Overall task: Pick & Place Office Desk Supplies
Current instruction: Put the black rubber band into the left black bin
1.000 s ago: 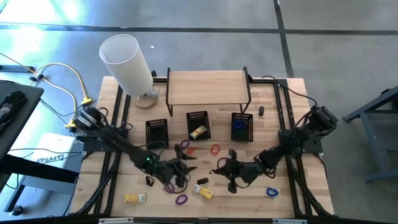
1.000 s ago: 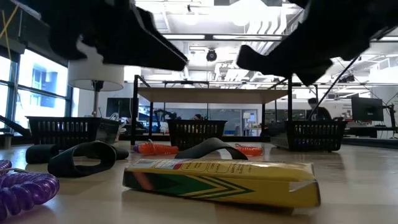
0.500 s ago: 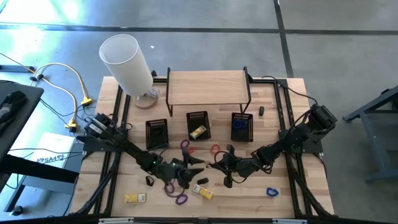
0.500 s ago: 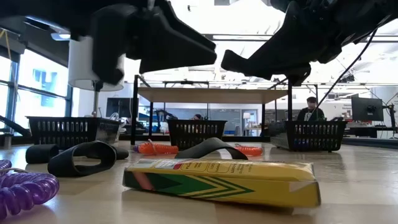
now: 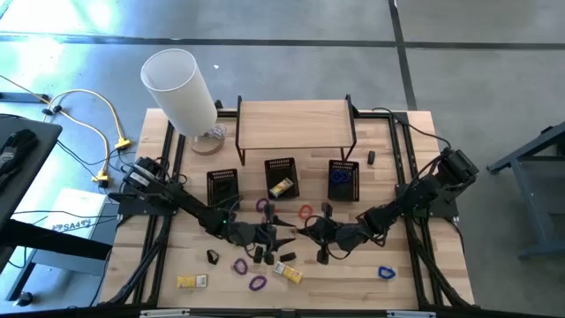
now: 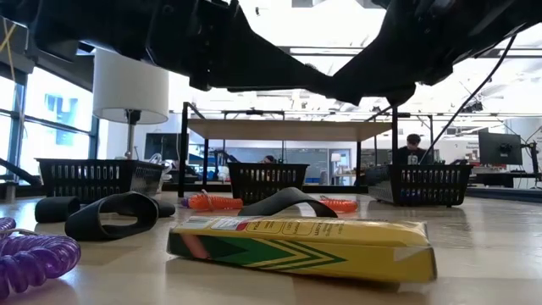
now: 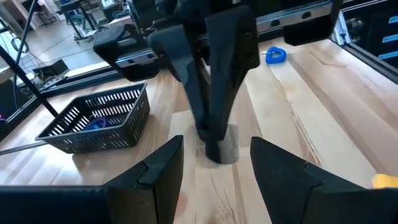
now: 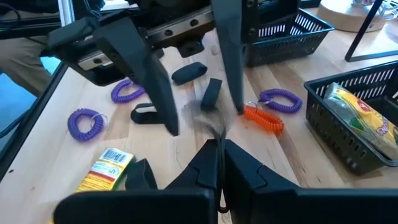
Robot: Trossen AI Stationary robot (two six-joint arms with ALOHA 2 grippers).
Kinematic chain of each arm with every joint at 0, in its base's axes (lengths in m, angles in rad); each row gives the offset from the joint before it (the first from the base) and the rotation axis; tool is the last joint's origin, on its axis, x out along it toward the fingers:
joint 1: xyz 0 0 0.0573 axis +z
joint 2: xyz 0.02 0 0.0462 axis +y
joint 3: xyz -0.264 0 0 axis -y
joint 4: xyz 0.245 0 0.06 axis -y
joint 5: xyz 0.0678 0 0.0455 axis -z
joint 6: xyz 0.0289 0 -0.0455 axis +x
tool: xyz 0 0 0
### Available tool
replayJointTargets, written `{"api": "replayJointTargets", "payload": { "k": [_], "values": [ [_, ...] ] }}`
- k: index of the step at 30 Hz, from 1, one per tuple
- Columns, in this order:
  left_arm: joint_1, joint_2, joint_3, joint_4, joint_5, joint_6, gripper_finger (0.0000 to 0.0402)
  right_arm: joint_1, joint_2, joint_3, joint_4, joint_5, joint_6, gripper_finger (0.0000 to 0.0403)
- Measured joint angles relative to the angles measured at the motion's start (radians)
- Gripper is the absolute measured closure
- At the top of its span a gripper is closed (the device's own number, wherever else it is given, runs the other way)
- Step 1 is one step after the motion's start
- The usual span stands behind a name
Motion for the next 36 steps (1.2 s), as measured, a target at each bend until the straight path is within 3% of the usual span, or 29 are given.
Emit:
{"api": "replayJointTargets", "payload": {
  "k": [15,21,30,36],
  "values": [
    [0.006,0.0,0.0,-0.001,-0.006,0.0,0.0234,-0.015,0.0,0.0,-0.002,-0.004,-0.005,0.0399],
    [0.011,0.0,0.0,-0.001,-0.008,0.0,0.0278,-0.015,0.0,0.0,-0.004,-0.015,-0.008,0.0399],
    [0.018,0.0,0.0,-0.001,-0.007,0.027,0.0389,-0.015,0.0,0.0,-0.004,-0.053,-0.015,0.0399],
    [0.018,0.0,0.0,-0.001,-0.008,0.029,0.0397,-0.015,0.0,0.0,-0.002,-0.06,0.012,0.0388]
  ]
}}
